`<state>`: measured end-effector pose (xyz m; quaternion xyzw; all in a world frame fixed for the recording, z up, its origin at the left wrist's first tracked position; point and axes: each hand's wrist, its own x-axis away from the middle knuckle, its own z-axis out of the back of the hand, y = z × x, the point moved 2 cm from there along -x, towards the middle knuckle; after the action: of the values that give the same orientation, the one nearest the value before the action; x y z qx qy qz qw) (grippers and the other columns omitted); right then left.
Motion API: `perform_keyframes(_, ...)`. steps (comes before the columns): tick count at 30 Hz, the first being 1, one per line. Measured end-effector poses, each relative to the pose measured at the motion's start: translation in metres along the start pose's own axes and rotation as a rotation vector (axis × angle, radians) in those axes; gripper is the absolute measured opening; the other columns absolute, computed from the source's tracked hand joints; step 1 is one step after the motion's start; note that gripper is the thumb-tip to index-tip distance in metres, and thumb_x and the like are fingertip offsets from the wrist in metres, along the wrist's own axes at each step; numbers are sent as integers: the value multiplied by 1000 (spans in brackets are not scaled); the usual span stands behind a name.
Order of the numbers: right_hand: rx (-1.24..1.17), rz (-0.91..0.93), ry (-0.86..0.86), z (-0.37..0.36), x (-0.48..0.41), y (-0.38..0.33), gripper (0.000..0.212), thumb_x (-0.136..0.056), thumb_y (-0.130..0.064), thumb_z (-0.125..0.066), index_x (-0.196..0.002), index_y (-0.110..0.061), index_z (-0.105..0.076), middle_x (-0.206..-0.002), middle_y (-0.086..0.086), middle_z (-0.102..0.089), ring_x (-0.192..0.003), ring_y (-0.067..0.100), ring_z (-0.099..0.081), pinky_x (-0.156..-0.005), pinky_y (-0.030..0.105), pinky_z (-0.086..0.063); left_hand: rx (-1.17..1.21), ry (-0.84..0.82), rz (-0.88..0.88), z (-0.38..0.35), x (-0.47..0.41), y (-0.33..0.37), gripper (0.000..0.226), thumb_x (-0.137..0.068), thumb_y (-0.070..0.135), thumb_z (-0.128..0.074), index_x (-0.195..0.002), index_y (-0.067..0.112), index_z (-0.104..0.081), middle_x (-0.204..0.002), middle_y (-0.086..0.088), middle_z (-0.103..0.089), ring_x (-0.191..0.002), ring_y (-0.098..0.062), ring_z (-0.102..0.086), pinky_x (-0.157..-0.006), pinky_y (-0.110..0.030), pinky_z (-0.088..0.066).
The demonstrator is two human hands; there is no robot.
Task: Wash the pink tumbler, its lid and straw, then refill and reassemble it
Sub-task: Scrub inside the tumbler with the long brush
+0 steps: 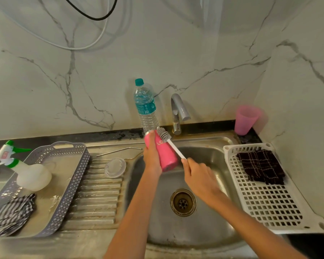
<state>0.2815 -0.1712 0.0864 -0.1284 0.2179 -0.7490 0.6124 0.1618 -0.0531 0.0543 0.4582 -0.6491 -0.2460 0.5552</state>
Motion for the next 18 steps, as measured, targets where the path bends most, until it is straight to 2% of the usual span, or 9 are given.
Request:
perform_keyframes(4,-11,22,-75,-5,37,10,42,-102,-46,-19,-88,-22,-51,-62,-3,-54,-54,20,-50,-52,30,-36,109,27,8,10,-11,14,84,-68,80,-63,-123,17,-55,-106,-14,-70,-91,-30,-72,-85,-51,-58)
perform_keyframes(8,-104,-50,-34,6,-12,5,41,-102,-45,-22,-83,-21,-48,-62,-3,-52,-57,19,-49,-55,31,-35,30,-91,46,-5,6,-12,99,-51,87,-69,-124,21,-54,-111,-14,-70,-98,-33,-70,-86,-55,-56)
perform_keyframes(10,-115,-52,-27,5,-11,5,41,-102,-45,-23,-82,-20,-48,-62,-2,-52,-56,19,-48,-55,32,-35,87,-96,70,-6,9,-7,89,-62,83,-66,-121,18,-56,-106,-13,-71,-93,-30,-72,-82,-50,-59)
perform_keyframes(12,-102,-22,-56,-1,14,11,43,-101,-46,-22,-79,-21,-48,-58,-3,-51,-52,18,-47,-52,32,-35,236,-145,63,1,2,9,74,-77,76,-59,-117,14,-57,-95,-11,-70,-79,-26,-72,-70,-41,-61)
perform_keyframes(14,-135,-26,-108,-2,37,16,44,-101,-47,-23,-76,-22,-49,-55,-3,-50,-48,15,-45,-51,31,-35,265,-155,47,7,-1,18,69,-83,72,-55,-118,12,-58,-90,-11,-69,-73,-24,-71,-61,-37,-60)
perform_keyframes(16,-154,-26,-77,1,25,16,43,-101,-46,-25,-76,-20,-50,-56,-2,-52,-49,14,-48,-51,31,-36,217,-202,42,6,9,13,61,-88,68,-50,-114,13,-59,-86,-9,-68,-74,-22,-68,-61,-33,-60)
perform_keyframes(18,-188,-51,-42,5,2,10,43,-102,-45,-26,-77,-19,-50,-57,1,-54,-52,16,-52,-50,32,-36,178,-237,55,2,16,2,62,-87,68,-51,-120,15,-57,-86,-9,-72,-75,-22,-70,-65,-33,-60)
